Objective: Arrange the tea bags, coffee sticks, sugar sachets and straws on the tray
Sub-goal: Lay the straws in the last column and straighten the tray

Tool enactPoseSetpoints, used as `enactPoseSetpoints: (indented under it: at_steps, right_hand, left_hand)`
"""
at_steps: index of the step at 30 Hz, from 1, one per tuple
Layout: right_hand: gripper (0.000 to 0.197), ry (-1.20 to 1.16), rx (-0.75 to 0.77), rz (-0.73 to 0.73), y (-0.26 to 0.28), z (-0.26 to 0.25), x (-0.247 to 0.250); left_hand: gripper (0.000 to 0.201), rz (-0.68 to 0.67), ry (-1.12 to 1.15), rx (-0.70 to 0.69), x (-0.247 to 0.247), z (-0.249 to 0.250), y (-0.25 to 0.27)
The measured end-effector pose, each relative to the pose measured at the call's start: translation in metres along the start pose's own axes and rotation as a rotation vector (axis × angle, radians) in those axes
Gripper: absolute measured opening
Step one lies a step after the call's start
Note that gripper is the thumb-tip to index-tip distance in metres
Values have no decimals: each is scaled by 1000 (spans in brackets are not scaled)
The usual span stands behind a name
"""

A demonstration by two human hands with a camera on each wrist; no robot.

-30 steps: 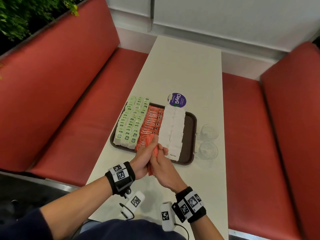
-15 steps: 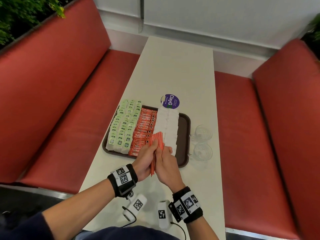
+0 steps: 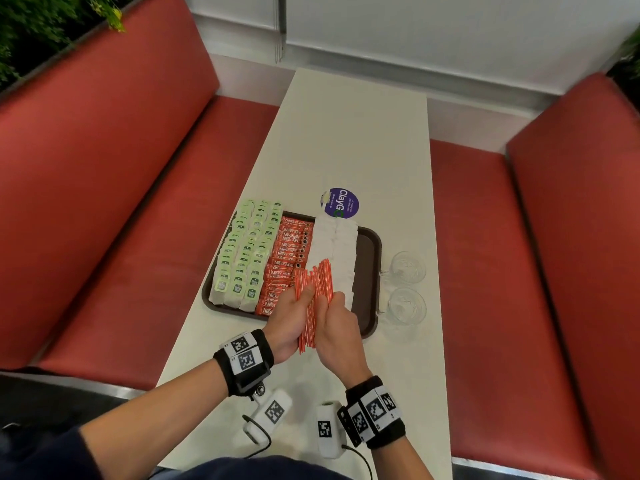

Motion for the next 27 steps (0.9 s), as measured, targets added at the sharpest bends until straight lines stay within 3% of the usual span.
enactPoseSetpoints:
  at_steps: [4,9,18,22,24,27]
  right_hand:
    - [42,27,23,-36,0,-2,-3]
    - [33,38,21,-44,-4,1,-2]
    - [27,-100,-7,20,-2,1,12]
    - [23,-232,4,70,-2,6,24]
    - [27,-326,-22,26,0,7,23]
    - [29,-654,-100,-215,14,0,9]
  left_hand:
    - [30,-4,-64,-21,-1,0,-2]
    - [30,-16,-19,-36,-6,5,2]
    - [26,18,61,-4,2,6,-6]
    - [25,57,141,-57,20,14,-18]
    - [27,25,96,-77,22,25,-18]
    - [44,-79,-45,-188,11,55,-13]
Point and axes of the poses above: each hand's wrist, its own y-axis away from the middle knuckle, its own x-axis out of the back of the hand, z = x × y, the point moved 9 cm from there along -y, towards the middle knuckle, and after that the axes turned 8 degrees about -x, right-handed, at the moved point
